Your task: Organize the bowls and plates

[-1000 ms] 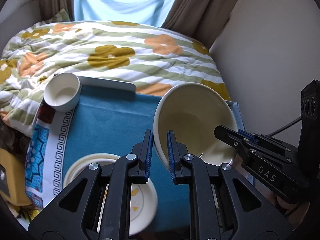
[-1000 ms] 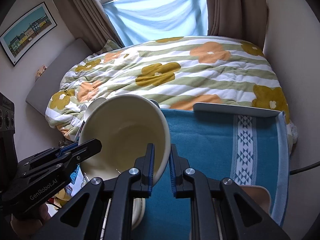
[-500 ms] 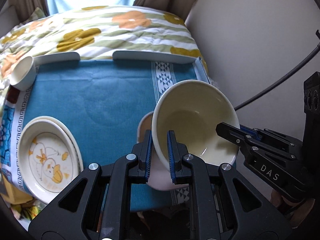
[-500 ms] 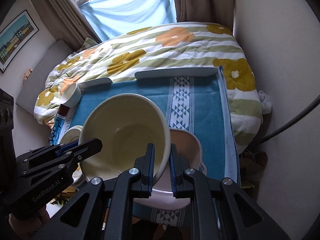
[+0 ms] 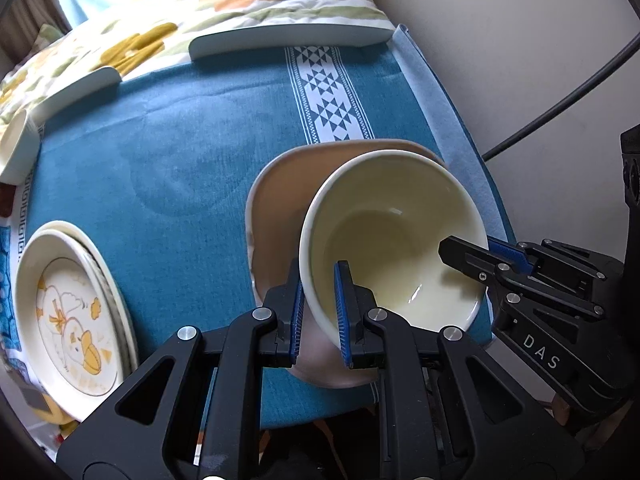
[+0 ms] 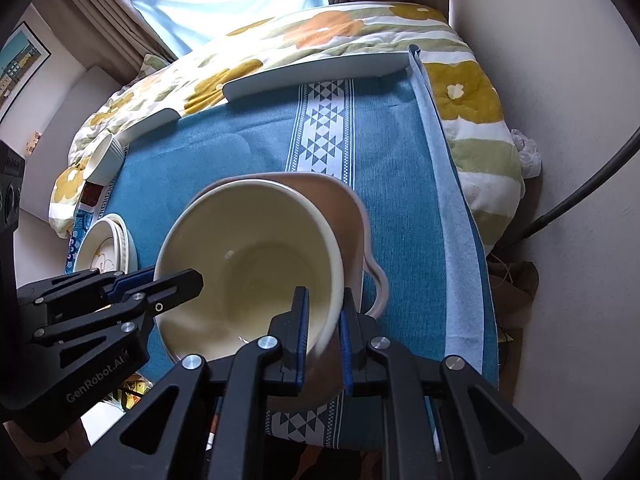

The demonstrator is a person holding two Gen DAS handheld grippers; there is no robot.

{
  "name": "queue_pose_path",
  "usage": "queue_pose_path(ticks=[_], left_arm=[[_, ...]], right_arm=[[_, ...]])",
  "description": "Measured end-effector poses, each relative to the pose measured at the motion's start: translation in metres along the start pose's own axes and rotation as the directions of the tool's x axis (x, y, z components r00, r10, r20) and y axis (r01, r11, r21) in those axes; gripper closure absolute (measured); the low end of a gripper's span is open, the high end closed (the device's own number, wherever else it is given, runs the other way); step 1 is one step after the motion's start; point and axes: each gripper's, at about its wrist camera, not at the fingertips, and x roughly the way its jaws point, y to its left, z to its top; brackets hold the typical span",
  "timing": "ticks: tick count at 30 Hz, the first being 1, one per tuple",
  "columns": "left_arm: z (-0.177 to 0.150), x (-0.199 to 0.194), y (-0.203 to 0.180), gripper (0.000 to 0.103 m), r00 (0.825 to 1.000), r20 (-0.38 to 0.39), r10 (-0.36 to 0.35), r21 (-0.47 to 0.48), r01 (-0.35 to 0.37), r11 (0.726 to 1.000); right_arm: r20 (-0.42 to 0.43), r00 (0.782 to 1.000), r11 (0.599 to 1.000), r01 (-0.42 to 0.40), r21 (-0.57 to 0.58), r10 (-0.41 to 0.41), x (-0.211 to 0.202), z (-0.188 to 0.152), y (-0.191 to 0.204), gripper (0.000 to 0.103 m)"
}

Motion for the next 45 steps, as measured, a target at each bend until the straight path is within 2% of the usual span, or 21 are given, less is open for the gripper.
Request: queue_pose_path(ticks=[18, 25, 31, 42, 43, 45], left_arm=[[0.007, 0.019, 0.005, 0.091, 0.997, -0.033, 0.067, 0.065, -0.064, 0.996], [0.005, 0.020, 0.008, 0.091, 0.997, -0.023, 0.074, 0.077, -0.072, 0.994], [0.007, 0.011, 0.003, 0.091, 0.996, 0.010, 0.093, 0.108, -0.094, 0.990], [0.007, -0.012, 0.009, 0.091, 0.996, 0.048, 0.071, 0.085, -0.075, 0.994], [0.007, -0.017, 0.011, 0.090, 0.997, 0.056, 0.061, 0.076, -0.065, 0.995], [0.008, -0.032, 0.017, 0.090, 0.996, 0.090, -0.005, 0.060, 0.000, 0.998]], right_arm=[[-0.017, 0.999, 0.999, 0.033, -0.009, -0.033, 0.017, 0.002, 0.006, 0.090], [-0.007, 0.997, 0.996, 0.075, -0.045, -0.075, 0.018, 0.002, 0.014, 0.090], [0.021, 0.997, 0.997, 0.076, -0.031, -0.075, 0.006, 0.006, 0.010, 0.090], [0.055, 0.997, 0.998, 0.061, -0.017, -0.060, -0.011, 0.006, 0.014, 0.090], [0.064, 0.996, 0.998, 0.061, -0.016, -0.060, -0.015, 0.007, 0.014, 0.090], [0.085, 0.995, 0.998, 0.055, -0.020, -0.053, -0.024, 0.009, 0.013, 0.090]])
